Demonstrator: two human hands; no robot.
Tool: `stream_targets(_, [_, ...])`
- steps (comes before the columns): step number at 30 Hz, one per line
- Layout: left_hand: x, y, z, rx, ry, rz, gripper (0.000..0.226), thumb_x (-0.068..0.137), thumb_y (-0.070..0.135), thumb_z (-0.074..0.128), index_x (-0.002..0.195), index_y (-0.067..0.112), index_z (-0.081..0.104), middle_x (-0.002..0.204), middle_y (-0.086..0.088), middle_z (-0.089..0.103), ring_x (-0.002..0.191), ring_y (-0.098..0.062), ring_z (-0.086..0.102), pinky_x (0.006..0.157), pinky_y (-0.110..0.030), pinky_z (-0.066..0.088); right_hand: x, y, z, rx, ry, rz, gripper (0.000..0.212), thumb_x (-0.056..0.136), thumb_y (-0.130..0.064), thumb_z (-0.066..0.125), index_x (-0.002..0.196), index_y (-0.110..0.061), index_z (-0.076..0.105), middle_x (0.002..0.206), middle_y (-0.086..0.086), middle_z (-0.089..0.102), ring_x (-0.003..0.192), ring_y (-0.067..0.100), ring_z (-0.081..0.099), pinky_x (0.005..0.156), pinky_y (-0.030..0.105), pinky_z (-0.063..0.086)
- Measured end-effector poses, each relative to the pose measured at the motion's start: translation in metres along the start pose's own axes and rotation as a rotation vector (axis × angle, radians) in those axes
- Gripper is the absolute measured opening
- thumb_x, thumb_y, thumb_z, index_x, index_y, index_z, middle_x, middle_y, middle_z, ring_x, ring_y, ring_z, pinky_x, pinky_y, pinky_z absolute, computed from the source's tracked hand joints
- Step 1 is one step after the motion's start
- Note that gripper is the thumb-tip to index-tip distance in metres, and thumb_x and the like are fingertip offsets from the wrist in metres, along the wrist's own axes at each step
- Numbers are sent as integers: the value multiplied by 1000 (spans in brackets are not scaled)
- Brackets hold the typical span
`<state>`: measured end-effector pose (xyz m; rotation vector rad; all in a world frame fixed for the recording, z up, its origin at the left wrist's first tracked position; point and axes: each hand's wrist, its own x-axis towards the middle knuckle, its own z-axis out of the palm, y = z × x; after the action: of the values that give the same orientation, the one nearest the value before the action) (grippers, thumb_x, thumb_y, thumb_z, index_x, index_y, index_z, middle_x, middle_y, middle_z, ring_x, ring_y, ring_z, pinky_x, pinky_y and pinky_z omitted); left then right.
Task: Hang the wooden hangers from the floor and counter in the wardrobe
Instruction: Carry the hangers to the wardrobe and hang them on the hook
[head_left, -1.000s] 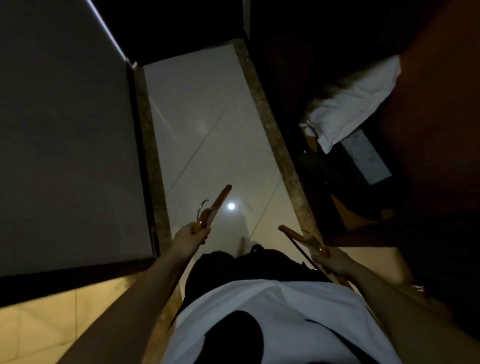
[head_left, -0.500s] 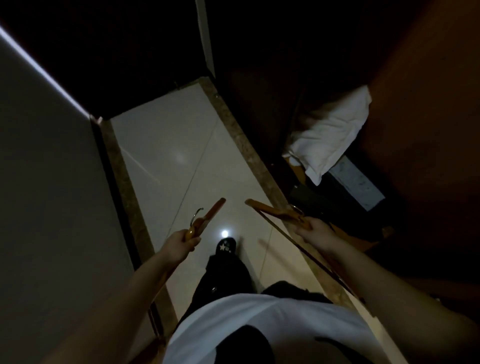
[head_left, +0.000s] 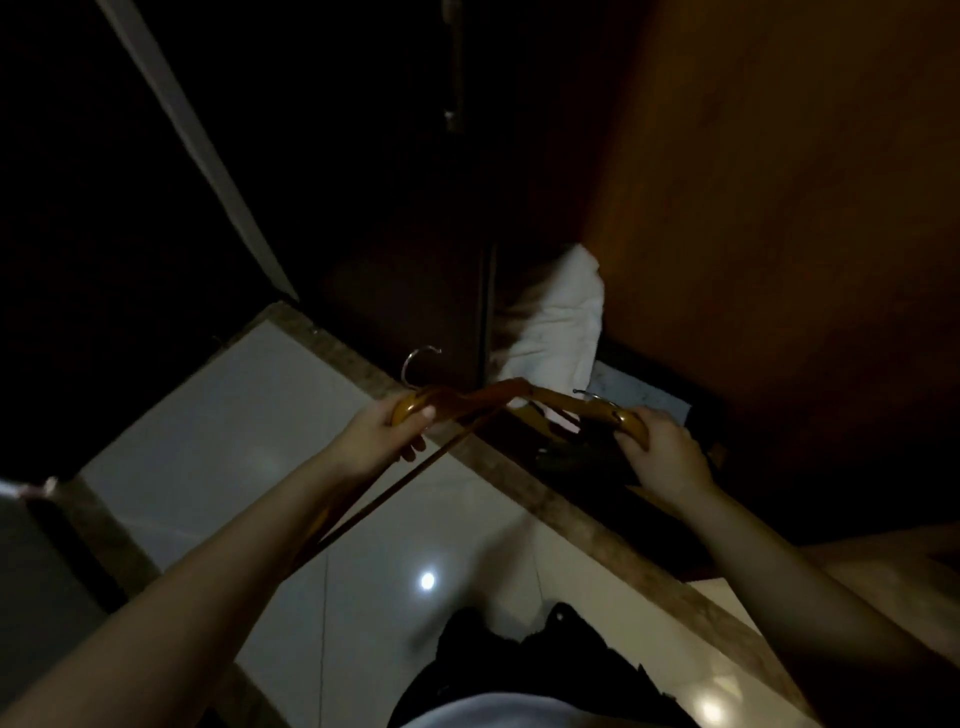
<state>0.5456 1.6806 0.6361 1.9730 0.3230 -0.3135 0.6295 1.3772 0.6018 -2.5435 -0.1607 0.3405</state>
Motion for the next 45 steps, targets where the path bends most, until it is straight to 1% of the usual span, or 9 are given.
stream_targets(10, [71,147,13,31,-178,358,18,87,14,61,104,19,59,74,2,62,57,2,61,52,-11,47,26,16,-120,52,376,104,31,93,-27,51,120,-13,56,110,10,58,108,30,54,91,42,44])
stream_targets(15, [94,223,26,104,-211,483,9,89,17,59,97,21,59,79,-2,66,60,0,65,53,-15,48,38,21,-188,105,489,44,31,92,-23,54,121,-14,58,112,9,60,109,28,54,88,33,40])
stream_targets(21, [104,320,38,184,-286,614,19,93,21,51,104,7,57,85,-1,62,67,1,64,56,-11,48,59,16,-276,131,607,-82,25,87,-29,62,111,-21,62,88,-3,61,96,24,60,80,32,45])
stream_targets(25, [112,377,38,264,-194,767,21,92,22,53,99,3,58,77,2,55,61,3,54,59,-9,44,80,10,-337,88,655,-128,37,89,-38,57,121,-22,55,100,1,60,104,27,57,90,49,49])
stream_targets(31, [125,446,30,252,7,942,19,87,25,60,96,8,63,77,2,60,63,0,58,57,-12,46,108,-7,-408,51,687,-197,49,88,-43,56,127,-13,52,110,9,61,107,32,56,89,51,50])
stream_targets(33, [132,467,26,243,64,998,20,86,26,61,99,11,64,85,-3,65,72,-6,62,63,-17,51,119,-14,-429,71,701,-220,53,87,-44,56,128,-12,51,111,9,60,105,30,57,86,46,51])
stream_targets(38, [151,516,18,267,152,1102,21,85,29,62,98,12,63,87,-5,65,75,-14,63,67,-27,51,141,-37,-483,118,753,-285,36,88,-37,58,110,-9,59,74,-11,47,81,18,50,55,18,34])
stream_targets(41, [167,544,13,286,200,1160,20,85,30,62,97,14,62,86,-4,64,75,-12,62,65,-21,50,153,-53,-514,160,784,-324,24,90,-30,57,104,-11,60,75,-8,53,77,18,57,55,19,37])
stream_targets(45, [198,570,6,264,251,1202,20,84,31,62,99,17,60,92,1,65,80,-8,65,63,-16,52,180,-72,-548,194,876,-347,35,88,-28,61,117,-9,55,105,3,59,101,23,58,73,27,46])
